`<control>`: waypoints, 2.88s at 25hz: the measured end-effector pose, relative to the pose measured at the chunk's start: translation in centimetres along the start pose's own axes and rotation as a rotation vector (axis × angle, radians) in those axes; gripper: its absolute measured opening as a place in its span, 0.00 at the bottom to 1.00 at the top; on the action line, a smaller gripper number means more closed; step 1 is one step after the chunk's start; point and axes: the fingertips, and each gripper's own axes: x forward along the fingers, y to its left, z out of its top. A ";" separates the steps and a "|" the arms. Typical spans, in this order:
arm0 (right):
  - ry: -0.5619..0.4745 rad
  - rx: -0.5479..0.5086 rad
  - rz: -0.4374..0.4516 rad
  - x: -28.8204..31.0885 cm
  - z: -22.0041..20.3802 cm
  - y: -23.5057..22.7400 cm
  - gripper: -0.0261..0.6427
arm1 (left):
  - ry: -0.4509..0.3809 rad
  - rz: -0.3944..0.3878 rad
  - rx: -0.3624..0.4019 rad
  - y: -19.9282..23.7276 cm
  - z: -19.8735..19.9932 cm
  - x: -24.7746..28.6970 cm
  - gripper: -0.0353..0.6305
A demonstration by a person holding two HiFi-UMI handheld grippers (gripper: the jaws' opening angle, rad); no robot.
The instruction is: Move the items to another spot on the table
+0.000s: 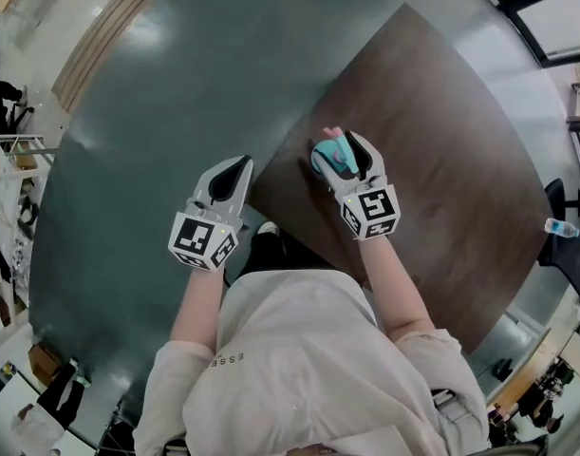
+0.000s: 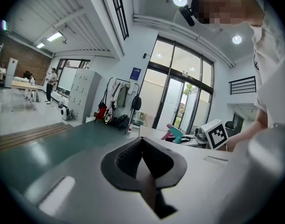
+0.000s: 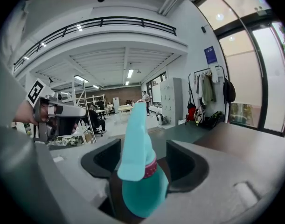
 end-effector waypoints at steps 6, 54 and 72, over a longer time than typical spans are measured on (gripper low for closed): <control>-0.036 -0.056 -0.011 0.2 0.6 0.4 0.27 | -0.001 0.011 -0.006 1.3 -0.2 -0.3 0.08; -0.180 0.148 -0.903 -57.2 -13.9 8.9 0.23 | 0.075 -0.933 0.109 -46.4 -10.1 -8.9 0.08; -0.156 0.288 -1.210 -77.3 -24.4 8.0 0.23 | 0.199 -1.175 0.175 -67.3 -18.8 -7.2 0.08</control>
